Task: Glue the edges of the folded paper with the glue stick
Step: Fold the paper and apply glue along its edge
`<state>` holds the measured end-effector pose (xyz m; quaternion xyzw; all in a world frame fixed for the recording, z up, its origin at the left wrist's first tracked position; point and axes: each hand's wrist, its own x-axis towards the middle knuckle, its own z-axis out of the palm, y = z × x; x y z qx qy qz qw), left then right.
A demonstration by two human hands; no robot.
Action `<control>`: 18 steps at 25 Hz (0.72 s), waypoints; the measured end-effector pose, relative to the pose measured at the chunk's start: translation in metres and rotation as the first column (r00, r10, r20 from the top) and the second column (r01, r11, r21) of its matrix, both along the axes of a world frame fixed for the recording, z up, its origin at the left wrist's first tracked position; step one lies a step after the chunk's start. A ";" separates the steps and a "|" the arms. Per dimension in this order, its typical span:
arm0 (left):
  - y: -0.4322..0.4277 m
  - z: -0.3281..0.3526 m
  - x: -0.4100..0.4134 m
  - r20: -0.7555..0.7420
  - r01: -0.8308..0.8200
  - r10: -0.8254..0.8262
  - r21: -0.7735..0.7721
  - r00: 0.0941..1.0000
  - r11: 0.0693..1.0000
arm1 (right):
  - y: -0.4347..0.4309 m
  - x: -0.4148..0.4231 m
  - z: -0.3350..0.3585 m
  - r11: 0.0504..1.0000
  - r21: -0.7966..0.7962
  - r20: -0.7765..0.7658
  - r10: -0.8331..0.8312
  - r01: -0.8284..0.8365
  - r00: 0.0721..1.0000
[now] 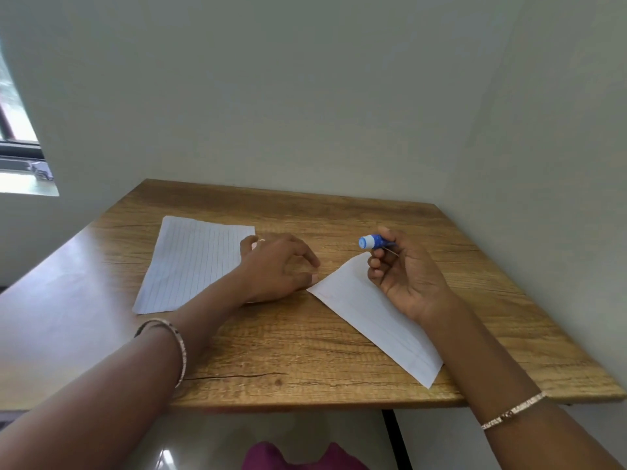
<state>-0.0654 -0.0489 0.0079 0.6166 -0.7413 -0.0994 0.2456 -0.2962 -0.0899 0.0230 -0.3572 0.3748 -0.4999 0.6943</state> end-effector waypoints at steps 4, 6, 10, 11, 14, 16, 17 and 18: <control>-0.005 -0.001 0.006 -0.010 0.030 -0.029 0.115 1.000 0.993 | 0.007 0.015 -0.008 0.976 -0.217 -0.333 -0.081 0.008 0.939; -0.007 -0.003 0.007 -0.014 0.029 -0.027 0.127 1.000 0.992 | 0.011 0.020 -0.013 0.952 -0.304 -0.447 -0.126 -0.018 0.886; -0.009 -0.002 0.006 0.008 0.032 -0.034 0.141 0.999 0.989 | 0.014 0.027 -0.018 0.891 -0.440 -0.623 -0.212 -0.113 0.752; -0.010 -0.001 0.006 0.011 0.035 -0.037 0.150 0.999 0.988 | 0.016 0.029 -0.018 0.859 -0.487 -0.664 -0.247 -0.157 0.706; -0.010 0.001 0.007 0.031 0.041 -0.048 0.173 0.998 0.984 | 0.022 0.035 -0.021 0.717 -0.645 -0.687 -0.390 -0.266 0.614; -0.009 0.003 0.007 0.059 0.055 -0.067 0.187 0.996 0.981 | 0.024 0.037 -0.020 0.653 -0.697 -0.657 -0.416 -0.296 0.629; -0.009 0.004 0.007 0.071 0.062 -0.077 0.194 0.995 0.979 | 0.023 0.037 -0.020 0.654 -0.689 -0.661 -0.392 -0.312 0.640; -0.009 0.004 0.007 0.076 0.064 -0.081 0.200 0.994 0.978 | 0.022 0.037 -0.020 0.666 -0.667 -0.678 -0.357 -0.333 0.642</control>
